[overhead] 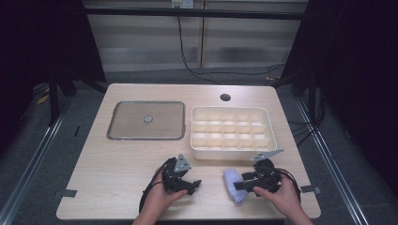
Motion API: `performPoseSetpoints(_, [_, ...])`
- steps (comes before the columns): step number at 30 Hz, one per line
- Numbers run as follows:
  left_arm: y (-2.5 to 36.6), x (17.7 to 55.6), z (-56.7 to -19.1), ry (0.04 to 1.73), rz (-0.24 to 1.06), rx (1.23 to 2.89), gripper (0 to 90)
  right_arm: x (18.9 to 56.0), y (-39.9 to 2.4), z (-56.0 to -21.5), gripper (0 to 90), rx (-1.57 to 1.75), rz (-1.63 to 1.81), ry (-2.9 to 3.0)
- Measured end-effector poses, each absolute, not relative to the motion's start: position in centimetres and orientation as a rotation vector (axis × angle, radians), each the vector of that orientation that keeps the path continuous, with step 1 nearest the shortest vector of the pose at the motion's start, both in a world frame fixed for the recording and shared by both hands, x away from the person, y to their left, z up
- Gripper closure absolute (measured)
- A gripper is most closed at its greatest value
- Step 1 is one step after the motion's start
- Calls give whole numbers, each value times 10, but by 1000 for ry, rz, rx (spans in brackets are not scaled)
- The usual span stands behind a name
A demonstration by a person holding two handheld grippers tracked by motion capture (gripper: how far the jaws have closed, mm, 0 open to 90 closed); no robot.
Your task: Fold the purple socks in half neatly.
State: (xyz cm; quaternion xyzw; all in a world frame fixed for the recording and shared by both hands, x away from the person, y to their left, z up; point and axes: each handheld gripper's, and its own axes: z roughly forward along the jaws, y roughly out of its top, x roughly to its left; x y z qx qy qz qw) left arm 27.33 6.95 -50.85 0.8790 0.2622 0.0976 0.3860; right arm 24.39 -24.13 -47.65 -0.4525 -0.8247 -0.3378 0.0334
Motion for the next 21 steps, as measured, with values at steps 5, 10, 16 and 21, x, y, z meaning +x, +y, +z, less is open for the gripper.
performPoseSetpoints(5, [69,273,-509,668,248,2238,172,247,-243,-477,405,-1423,-992,-2484])
performPoseSetpoints(10, [69,273,-509,667,248,2238,171,249,-244,-478,405,-1440,-974,-2458])
performPoseSetpoints(16, [69,273,-509,667,247,2239,171,252,-243,-481,411,-1462,-944,-2420])
performPoseSetpoints(21, [69,273,-509,664,246,2240,167,253,-243,-482,418,-1493,-915,-2379])
